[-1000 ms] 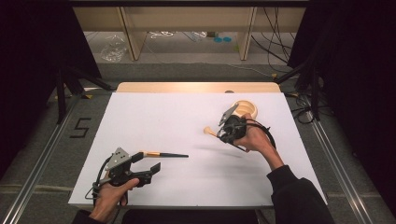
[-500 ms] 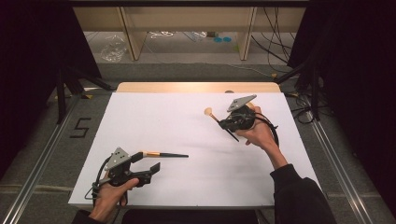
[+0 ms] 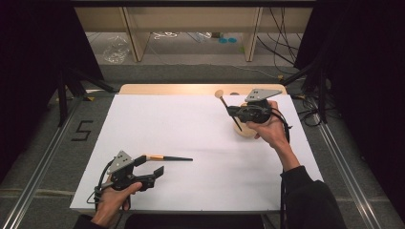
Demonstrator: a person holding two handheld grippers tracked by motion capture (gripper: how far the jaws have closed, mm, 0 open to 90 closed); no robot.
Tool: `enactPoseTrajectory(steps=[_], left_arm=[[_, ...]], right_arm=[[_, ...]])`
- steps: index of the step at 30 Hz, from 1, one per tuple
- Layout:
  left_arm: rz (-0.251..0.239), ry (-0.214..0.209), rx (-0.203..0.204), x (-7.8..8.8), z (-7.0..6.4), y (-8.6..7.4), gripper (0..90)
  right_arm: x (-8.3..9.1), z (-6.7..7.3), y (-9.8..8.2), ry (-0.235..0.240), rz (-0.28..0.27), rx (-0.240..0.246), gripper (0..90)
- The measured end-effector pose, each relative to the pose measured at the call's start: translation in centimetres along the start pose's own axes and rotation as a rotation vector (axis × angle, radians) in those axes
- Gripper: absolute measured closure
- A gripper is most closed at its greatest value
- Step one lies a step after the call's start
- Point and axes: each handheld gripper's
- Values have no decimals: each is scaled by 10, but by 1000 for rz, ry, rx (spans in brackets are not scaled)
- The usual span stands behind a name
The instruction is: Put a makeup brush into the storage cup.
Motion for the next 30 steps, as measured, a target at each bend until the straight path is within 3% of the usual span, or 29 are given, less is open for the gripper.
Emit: enactPoseTrajectory(steps=[5,13,20,30], left_arm=[[-1,0,0,0,0,0,172],[-3,0,1,0,1,0,173],[-3,1,3,0,1,0,173],[-1,0,5,0,2,1,172]], right_arm=[[6,-12,5,-41,-67,-27,830],[10,-30,2,-107,-124,-67,830],[10,-48,-7,-176,-142,-98,830],[7,-62,-20,-215,-154,-146,830]])
Point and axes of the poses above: each handheld gripper's, and its own axes: x roughly backward along the jaws, y roughly out of its top, z roughly to its left, and after that the axes turned 11 degrees about x, right-handed
